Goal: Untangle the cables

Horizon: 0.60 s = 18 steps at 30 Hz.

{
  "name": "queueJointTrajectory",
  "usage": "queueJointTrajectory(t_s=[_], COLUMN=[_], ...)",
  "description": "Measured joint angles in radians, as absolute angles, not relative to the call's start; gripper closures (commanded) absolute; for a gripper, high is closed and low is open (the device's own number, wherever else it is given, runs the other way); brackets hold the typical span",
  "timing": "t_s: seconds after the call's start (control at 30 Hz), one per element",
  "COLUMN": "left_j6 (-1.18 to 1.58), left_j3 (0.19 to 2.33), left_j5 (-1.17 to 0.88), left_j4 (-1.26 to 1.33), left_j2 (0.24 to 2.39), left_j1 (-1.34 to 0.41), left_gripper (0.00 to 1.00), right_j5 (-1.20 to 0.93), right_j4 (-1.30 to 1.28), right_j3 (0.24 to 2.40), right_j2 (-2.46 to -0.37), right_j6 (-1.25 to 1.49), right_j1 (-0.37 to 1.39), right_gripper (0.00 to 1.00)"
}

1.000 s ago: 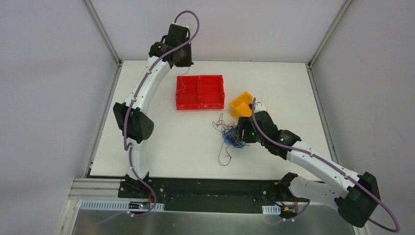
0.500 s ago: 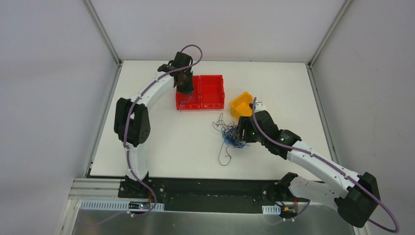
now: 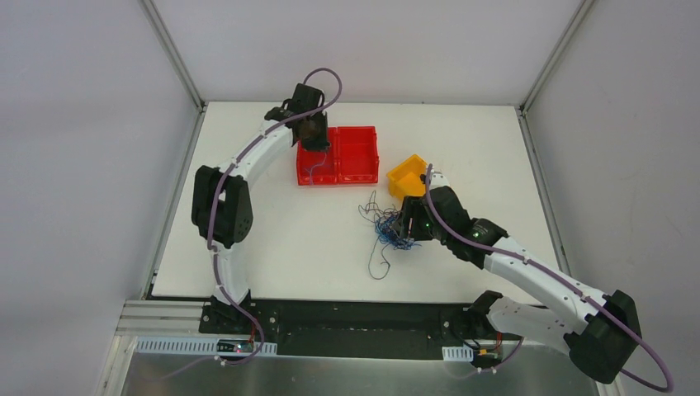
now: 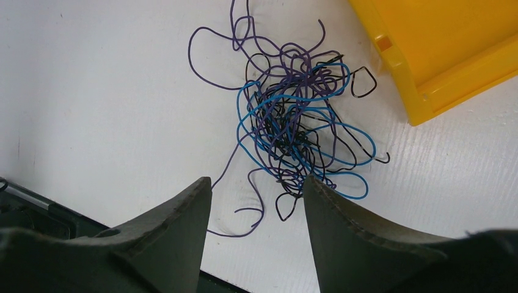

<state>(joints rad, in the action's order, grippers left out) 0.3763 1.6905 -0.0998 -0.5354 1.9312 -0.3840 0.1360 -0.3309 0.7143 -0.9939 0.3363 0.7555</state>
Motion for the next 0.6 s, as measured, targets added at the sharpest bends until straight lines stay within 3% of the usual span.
queueJointTrajectory(t_s=[0.33,0.6], left_j6=[0.381,0.383], left_j3=[1.988,1.940], left_j5=[-0.079,-0.039], left_j4=[-0.495,-0.488], left_j2=[2.189,2.229], left_j1=[-0.337,-0.327], left_gripper=[1.00,1.00], right_j5=[0.138,0.142], right_j4=[-0.340,-0.356], right_j3=[0.714,0.714], right_j2=[-0.952,-0.941], right_j6=[0.339,0.339], right_j1=[0.751,0.750], right_gripper=[0.40,0.40])
